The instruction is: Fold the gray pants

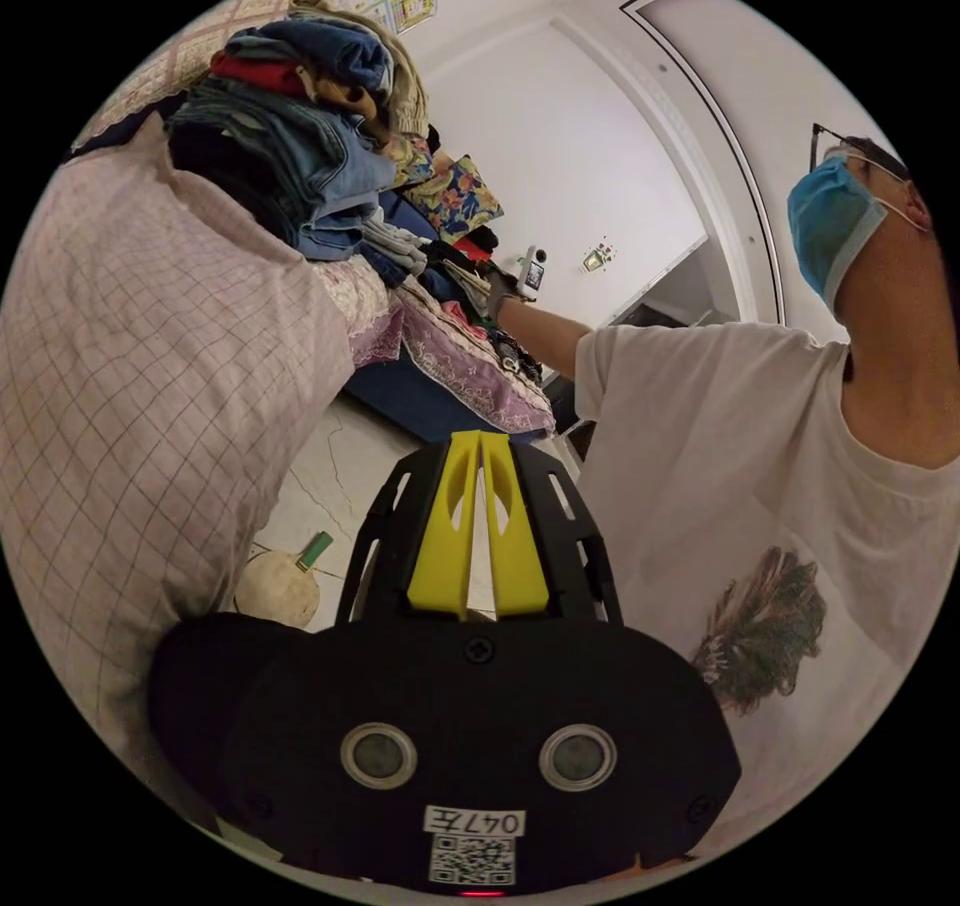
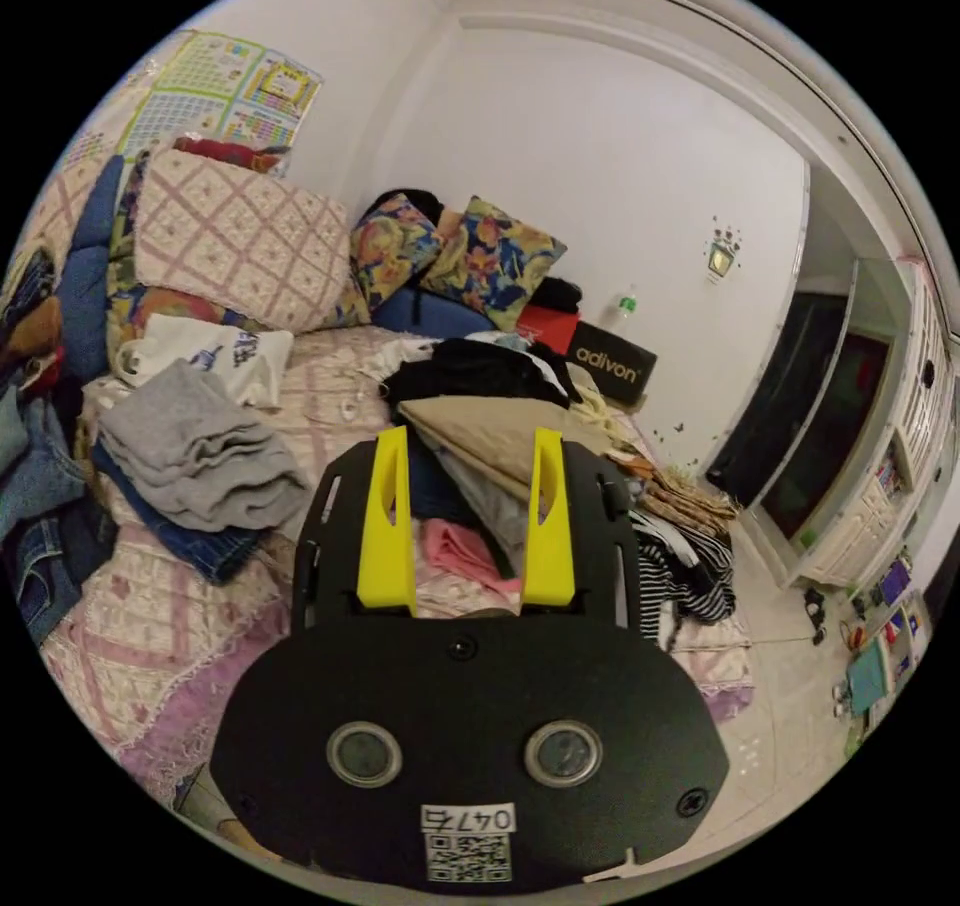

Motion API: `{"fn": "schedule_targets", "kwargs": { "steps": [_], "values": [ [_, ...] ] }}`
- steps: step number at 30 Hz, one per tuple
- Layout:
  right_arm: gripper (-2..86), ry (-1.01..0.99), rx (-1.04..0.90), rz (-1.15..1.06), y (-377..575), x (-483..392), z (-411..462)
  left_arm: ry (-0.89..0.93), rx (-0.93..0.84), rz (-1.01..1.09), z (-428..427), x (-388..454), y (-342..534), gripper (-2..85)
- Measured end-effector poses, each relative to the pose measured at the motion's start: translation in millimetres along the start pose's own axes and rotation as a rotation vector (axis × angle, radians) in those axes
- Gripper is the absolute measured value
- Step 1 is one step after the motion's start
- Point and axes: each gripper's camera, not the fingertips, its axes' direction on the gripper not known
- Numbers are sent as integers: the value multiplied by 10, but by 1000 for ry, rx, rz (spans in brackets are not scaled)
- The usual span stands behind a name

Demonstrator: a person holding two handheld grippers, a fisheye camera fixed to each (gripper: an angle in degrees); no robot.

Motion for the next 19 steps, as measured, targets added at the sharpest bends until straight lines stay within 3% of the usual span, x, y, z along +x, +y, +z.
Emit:
{"fn": "schedule_targets", "kwargs": {
  "steps": [4,7,9,15,19],
  "values": [
    [122,162,-139,-92,57,-50,28,-9,-17,4,125,-220,231,-10],
    [53,66,-338,-54,185,-62,59,-5,-26,4,219,-420,464,-10],
    [26,29,-334,-11,289,-62,-123,-10,-35,5,293,-580,667,-10],
    [-2,-163,10,243,694,-12,-1357,-31,-9,8,315,-957,1364,-10],
    [-1,-334,305,124,1144,-422,-2863,-46,-13,37,391,-1129,1810,-10]
  ]
}}
